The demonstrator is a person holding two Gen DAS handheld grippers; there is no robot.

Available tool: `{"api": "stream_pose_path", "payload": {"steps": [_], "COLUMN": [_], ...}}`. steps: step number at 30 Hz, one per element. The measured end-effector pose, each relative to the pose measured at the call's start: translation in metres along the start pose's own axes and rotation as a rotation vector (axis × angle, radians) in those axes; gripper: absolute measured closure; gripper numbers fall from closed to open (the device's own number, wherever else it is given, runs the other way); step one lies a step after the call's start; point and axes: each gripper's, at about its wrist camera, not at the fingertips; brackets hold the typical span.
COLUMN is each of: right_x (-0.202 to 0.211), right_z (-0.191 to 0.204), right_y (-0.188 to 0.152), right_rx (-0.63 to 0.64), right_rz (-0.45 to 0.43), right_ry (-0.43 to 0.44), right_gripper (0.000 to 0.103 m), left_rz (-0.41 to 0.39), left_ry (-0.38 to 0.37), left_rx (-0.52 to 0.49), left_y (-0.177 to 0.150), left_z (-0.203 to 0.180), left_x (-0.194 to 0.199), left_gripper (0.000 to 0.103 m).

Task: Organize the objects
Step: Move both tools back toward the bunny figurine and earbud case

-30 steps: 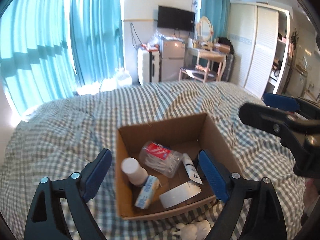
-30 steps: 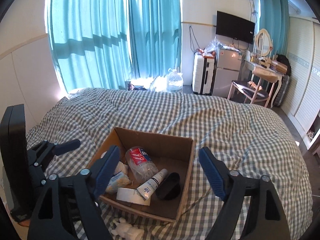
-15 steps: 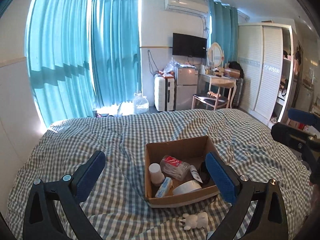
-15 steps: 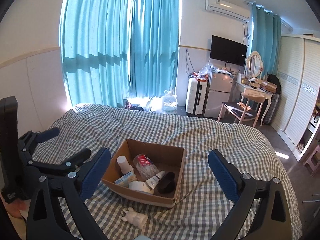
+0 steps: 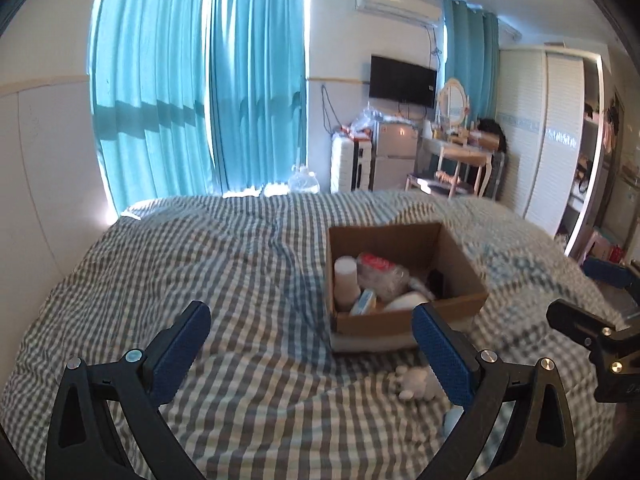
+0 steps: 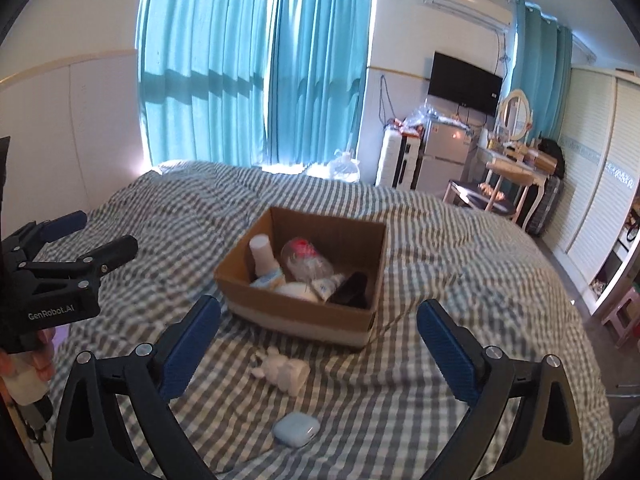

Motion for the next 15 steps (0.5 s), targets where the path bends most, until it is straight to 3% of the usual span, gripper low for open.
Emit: {"api": "stream_pose_path", "payload": {"steps": [7, 15], "right_x": [-0.059, -0.112], "right_z": [0.005, 0.012], "right_y": [-0.062, -0.111], "right_rx": [-0.023, 0.002], "right_rz": [0.152, 0.320], "right_ry": [0.019, 0.042], "right_gripper": [0.004, 0.004], "left_rz": [0.120, 0.186], "left_ry": [-0.011, -0.026], "left_rx": [0.020, -0.016], "left_y": [-0.059, -0.081], "left_z": [-0.005, -0.019], "left_x": [-0.046, -0.063], "left_gripper": [0.000, 0.000]}}
Point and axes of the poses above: each gripper's, at about its wrist camera, not at the fingertips, and x roughly against the way its jaws point, z to its left, y to its top, and after that the axes turned 6 degrees about -y, right-handed
